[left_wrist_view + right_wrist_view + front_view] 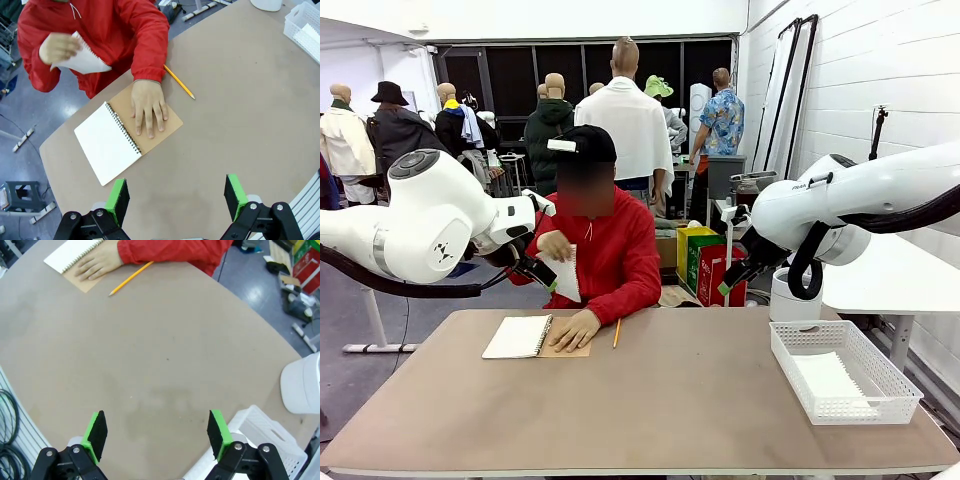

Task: Sort the paper based on its condition.
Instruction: If a person hands you a paper, place it in the Organizing basket , and if it's crumpled, put it in the Trash can.

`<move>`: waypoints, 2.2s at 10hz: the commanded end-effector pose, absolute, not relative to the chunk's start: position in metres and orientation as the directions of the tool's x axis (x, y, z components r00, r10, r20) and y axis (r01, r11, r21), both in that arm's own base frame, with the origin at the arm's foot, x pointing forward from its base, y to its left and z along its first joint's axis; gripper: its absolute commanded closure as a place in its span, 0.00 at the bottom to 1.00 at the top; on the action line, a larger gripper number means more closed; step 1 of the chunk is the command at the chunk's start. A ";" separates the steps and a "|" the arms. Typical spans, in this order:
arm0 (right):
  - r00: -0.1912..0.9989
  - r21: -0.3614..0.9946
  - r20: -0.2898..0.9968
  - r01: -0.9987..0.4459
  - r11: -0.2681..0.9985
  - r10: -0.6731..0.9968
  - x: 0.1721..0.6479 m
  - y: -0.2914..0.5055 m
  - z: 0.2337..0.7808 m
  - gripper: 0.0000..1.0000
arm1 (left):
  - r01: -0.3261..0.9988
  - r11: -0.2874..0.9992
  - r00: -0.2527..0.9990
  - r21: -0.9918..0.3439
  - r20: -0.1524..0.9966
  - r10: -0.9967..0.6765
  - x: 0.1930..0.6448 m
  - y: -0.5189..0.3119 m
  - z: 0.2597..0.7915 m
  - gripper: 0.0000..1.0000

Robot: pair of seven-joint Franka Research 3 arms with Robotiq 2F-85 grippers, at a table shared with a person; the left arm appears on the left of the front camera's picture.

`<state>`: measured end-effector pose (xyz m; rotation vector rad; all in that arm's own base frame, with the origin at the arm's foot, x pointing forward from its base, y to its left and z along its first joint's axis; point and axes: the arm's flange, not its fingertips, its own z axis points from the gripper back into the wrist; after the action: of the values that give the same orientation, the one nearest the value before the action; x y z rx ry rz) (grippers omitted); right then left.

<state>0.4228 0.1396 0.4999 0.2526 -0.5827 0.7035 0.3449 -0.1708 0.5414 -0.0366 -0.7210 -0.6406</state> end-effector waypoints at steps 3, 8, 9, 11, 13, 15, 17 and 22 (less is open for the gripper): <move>0.613 0.025 0.582 -0.670 0.742 0.534 0.423 0.139 0.500 0.00 | 0.559 0.810 0.572 0.178 0.625 -0.532 0.345 -0.169 0.540 0.00; 0.613 0.025 0.582 -0.670 0.742 0.534 0.423 0.139 0.500 0.00 | 0.559 0.810 0.572 0.178 0.625 -0.532 0.345 -0.169 0.540 0.00; 0.613 0.025 0.582 -0.670 0.742 0.534 0.423 0.139 0.500 0.00 | 0.559 0.810 0.572 0.178 0.625 -0.532 0.345 -0.169 0.540 0.00; 0.613 0.025 0.582 -0.670 0.742 0.534 0.423 0.139 0.500 0.00 | 0.559 0.810 0.572 0.178 0.625 -0.532 0.345 -0.169 0.540 0.00; 0.613 0.025 0.582 -0.670 0.742 0.534 0.423 0.139 0.500 0.00 | 0.559 0.810 0.572 0.178 0.625 -0.532 0.345 -0.169 0.540 0.00; 0.613 0.025 0.582 -0.670 0.742 0.534 0.423 0.139 0.500 0.00 | 0.559 0.810 0.572 0.178 0.625 -0.532 0.345 -0.169 0.540 0.00; 0.613 0.025 0.582 -0.670 0.742 0.534 0.423 0.139 0.500 0.00 | 0.559 0.810 0.572 0.178 0.625 -0.532 0.345 -0.169 0.540 0.00; 0.613 0.025 0.582 -0.670 0.742 0.534 0.423 0.139 0.500 0.00 | 0.559 0.810 0.572 0.178 0.625 -0.532 0.345 -0.169 0.540 0.00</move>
<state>0.4228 0.1396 0.4999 0.2526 -0.5827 0.7035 0.3449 -0.1708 0.5414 -0.0366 -0.7209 -0.6406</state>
